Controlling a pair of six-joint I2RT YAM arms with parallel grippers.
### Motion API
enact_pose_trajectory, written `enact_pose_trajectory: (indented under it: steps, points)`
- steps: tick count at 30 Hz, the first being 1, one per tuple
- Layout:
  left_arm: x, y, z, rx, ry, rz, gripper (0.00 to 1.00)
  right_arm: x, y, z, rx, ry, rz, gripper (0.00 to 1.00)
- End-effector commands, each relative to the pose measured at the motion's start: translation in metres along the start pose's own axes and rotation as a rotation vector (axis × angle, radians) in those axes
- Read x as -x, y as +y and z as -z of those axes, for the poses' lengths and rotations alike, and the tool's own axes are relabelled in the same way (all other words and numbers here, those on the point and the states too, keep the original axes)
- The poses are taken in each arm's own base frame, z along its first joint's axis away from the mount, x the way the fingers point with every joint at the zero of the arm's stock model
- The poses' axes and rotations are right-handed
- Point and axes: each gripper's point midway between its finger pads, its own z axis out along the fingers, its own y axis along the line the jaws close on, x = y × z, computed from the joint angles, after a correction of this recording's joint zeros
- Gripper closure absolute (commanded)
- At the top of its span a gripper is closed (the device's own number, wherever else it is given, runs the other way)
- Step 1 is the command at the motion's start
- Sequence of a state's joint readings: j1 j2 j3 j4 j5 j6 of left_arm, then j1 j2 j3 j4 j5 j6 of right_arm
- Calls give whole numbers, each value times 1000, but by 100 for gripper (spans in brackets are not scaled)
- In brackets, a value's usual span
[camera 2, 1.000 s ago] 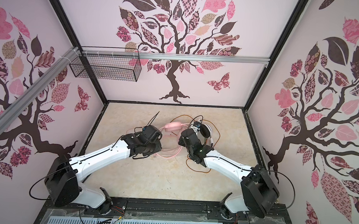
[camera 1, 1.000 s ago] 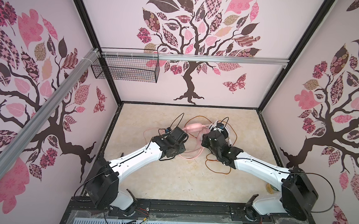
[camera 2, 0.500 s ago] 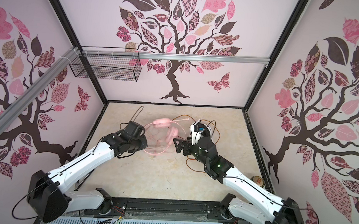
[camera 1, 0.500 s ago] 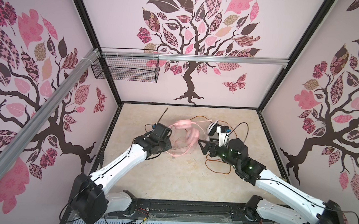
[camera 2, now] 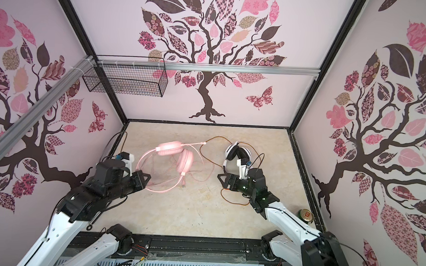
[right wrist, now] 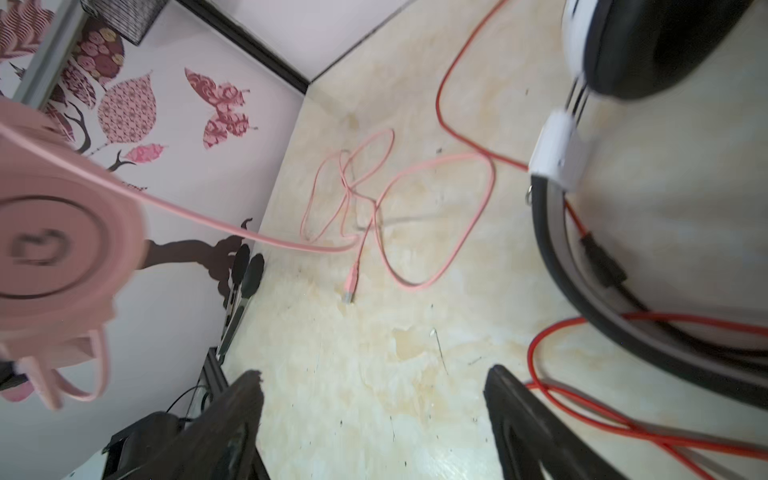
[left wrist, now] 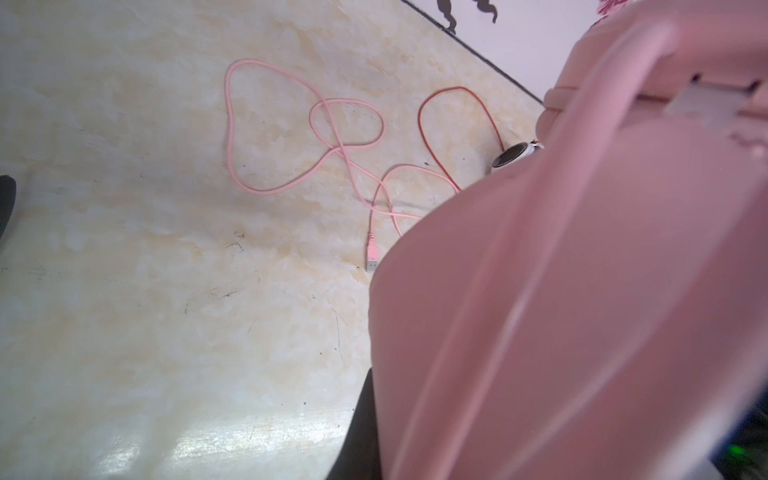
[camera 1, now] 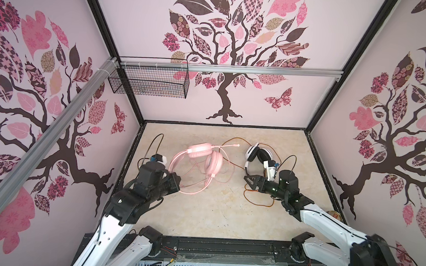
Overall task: Wrap the headphones
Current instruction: 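Lift the pink headset with the left gripper while the right gripper withdraws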
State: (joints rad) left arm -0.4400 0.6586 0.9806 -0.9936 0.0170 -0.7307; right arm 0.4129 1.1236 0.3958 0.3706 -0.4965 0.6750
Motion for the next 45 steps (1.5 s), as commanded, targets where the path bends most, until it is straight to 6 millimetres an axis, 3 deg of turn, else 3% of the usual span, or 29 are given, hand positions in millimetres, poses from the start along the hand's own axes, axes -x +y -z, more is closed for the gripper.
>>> enact_pose_trajectory:
  steps: [1,7,12,17,23,26,30,35,45]
  points:
    - [1,-15,25,-91,-7,78,100,7,47,-8,213,3,56,15]
    - [2,-42,41,-222,24,161,100,-30,72,-34,222,56,272,15]
    - [18,-63,50,-297,5,190,100,-36,73,-45,274,43,281,19]
    - [38,-92,56,-376,-1,186,100,-18,62,-61,197,-18,204,26]
    - [63,-118,49,-399,-11,121,100,20,67,-79,179,-167,178,23]
    - [77,-130,46,-401,-23,79,100,37,83,-90,266,-245,220,23]
    - [94,-143,41,-391,-41,24,100,53,99,-85,449,-484,319,23]
    - [110,-150,30,-369,-58,-33,100,57,96,-122,485,-488,313,27]
    - [129,-139,11,-475,-3,94,100,68,79,-152,440,-530,275,32]
